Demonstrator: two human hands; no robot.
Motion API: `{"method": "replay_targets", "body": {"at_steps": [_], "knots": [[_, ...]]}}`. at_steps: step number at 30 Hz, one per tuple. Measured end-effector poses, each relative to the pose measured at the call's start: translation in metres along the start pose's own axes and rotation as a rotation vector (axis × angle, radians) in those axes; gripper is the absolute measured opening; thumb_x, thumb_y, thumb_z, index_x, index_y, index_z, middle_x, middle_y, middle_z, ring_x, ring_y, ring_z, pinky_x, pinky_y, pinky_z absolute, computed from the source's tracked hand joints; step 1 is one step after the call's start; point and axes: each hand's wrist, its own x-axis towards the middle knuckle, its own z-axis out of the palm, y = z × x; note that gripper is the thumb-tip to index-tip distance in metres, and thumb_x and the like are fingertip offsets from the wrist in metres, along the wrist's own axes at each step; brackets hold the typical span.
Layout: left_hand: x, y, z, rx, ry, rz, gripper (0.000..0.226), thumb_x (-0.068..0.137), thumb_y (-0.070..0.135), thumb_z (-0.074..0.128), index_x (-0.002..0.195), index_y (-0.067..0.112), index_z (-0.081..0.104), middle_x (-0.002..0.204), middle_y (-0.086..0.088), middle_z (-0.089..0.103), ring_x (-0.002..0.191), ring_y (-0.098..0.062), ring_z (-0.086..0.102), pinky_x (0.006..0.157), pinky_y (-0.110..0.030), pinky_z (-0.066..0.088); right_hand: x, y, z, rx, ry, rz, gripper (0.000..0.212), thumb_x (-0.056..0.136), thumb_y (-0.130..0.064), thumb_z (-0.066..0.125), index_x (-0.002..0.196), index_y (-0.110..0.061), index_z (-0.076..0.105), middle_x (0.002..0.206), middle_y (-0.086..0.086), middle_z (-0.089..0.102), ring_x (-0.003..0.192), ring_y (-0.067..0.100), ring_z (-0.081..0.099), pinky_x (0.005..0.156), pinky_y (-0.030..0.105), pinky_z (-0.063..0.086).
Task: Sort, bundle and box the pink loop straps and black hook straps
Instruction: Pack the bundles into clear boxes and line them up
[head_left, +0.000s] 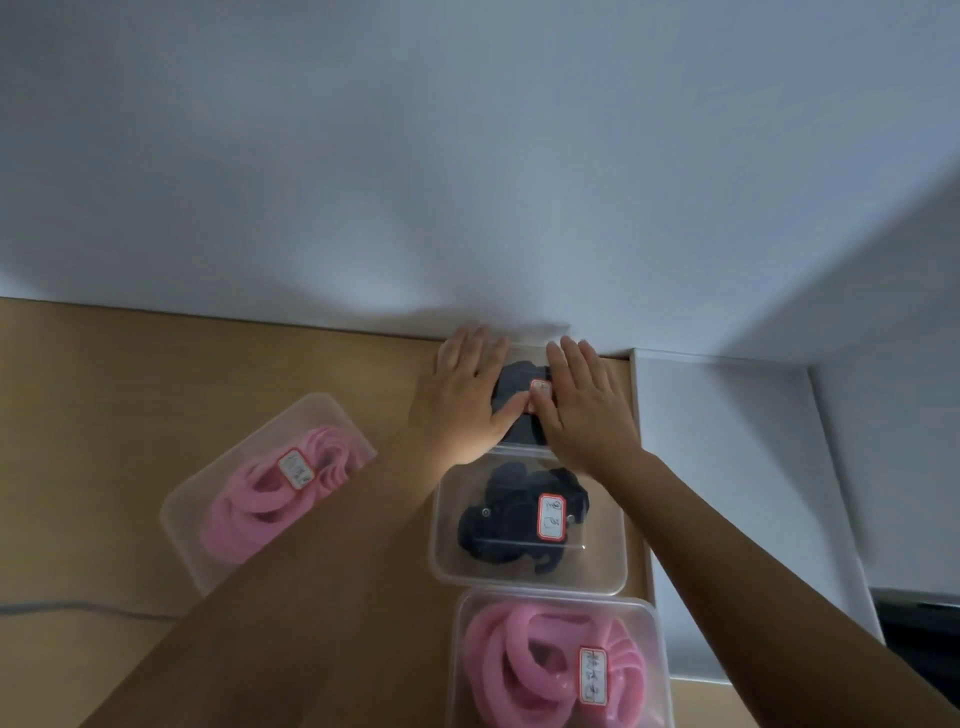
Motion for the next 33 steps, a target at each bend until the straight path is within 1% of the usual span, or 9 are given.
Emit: {"method": "replay_targets", "body": {"at_steps": [4,9,13,17,21,24,28,31,33], "knots": [[0.003,-0.001,0.002,-0.009,-0.002,-0.008,0.073,0.093,0.061,0.022,0.152,0.021,0.003,0.160,-0.004,0.002,0.146,-0.025,-0.002,0.118,-0.041,0.007,0.002,0.002,0.003,-0.033,-0.044,-0.007,0.079,0.085,-0.051,-0.012,0.150,-0.009,-0.001,0.159,0.009,-0.005,0.145,0.022,-0.011,0.115,0.033,-0.009],[0.009,0.001,0.000,-0.011,-0.054,-0.048,0.073,0.094,0.061,0.021,0.151,0.022,-0.002,0.160,-0.005,-0.004,0.146,-0.025,-0.007,0.117,-0.043,0.005,0.012,0.005,-0.001,-0.001,-0.075,0.003,0.059,0.100,-0.042,0.012,0.151,-0.012,0.002,0.159,0.008,-0.002,0.146,0.021,-0.009,0.117,0.035,-0.005],[0.010,0.000,-0.007,-0.049,-0.087,-0.062,0.079,0.093,0.062,0.026,0.151,0.018,-0.004,0.159,-0.009,-0.012,0.145,-0.027,-0.013,0.116,-0.043,-0.004,0.011,0.007,0.000,0.086,0.032,-0.002,0.058,0.100,-0.042,0.024,0.150,-0.015,0.013,0.159,0.006,0.006,0.146,0.019,-0.004,0.117,0.035,-0.001],[-0.009,-0.006,-0.002,-0.187,-0.017,-0.189,0.093,0.089,0.065,0.033,0.149,0.006,-0.008,0.158,-0.013,-0.013,0.146,-0.025,-0.007,0.117,-0.037,0.003,0.009,0.005,0.002,0.138,0.047,0.064,0.061,0.098,-0.047,0.028,0.151,-0.020,0.011,0.159,0.008,-0.005,0.145,0.023,-0.012,0.116,0.036,0.001],[-0.006,-0.004,-0.002,-0.188,-0.055,-0.209,0.095,0.089,0.066,0.031,0.148,0.004,-0.011,0.158,-0.013,-0.011,0.147,-0.025,-0.001,0.118,-0.040,0.010,0.011,0.007,0.004,0.118,0.043,0.047,0.062,0.098,-0.046,0.027,0.151,-0.019,0.011,0.159,0.010,-0.003,0.146,0.026,-0.011,0.116,0.037,0.000],[-0.003,-0.003,-0.004,-0.224,-0.070,-0.232,0.096,0.089,0.066,0.033,0.149,0.007,-0.011,0.158,-0.011,-0.012,0.146,-0.027,0.010,0.115,-0.041,0.023,0.014,0.009,0.006,0.156,0.064,0.060,0.062,0.097,-0.048,0.028,0.150,-0.020,0.014,0.159,0.008,0.001,0.146,0.025,-0.007,0.116,0.038,0.002],[-0.003,-0.004,-0.010,-0.509,-0.071,-0.250,0.096,0.089,0.054,0.050,0.150,0.010,-0.011,0.159,-0.004,-0.012,0.146,-0.020,0.005,0.113,-0.034,0.020,0.014,0.009,0.005,0.347,0.111,0.047,0.068,0.089,-0.053,0.036,0.147,-0.019,0.026,0.159,0.005,0.008,0.146,0.023,0.001,0.115,0.037,0.010],[-0.008,-0.010,-0.009,-0.867,0.029,-0.322,0.092,0.090,0.037,0.059,0.150,0.012,-0.006,0.159,-0.004,0.006,0.145,-0.021,0.014,0.113,-0.033,0.020,0.007,0.011,0.002,0.542,0.292,0.141,0.059,0.092,-0.035,0.053,0.143,-0.012,0.034,0.156,0.007,0.016,0.143,0.021,0.014,0.112,0.032,0.017],[-0.014,-0.013,-0.008,-0.886,0.081,-0.378,0.092,0.090,0.038,0.058,0.150,0.013,-0.008,0.159,-0.005,0.013,0.143,-0.022,0.020,0.112,-0.035,0.024,0.003,0.015,0.000,0.683,0.339,0.261,0.056,0.094,-0.029,0.052,0.143,-0.012,0.032,0.152,0.007,0.024,0.140,0.022,0.023,0.112,0.036,0.025]]}}
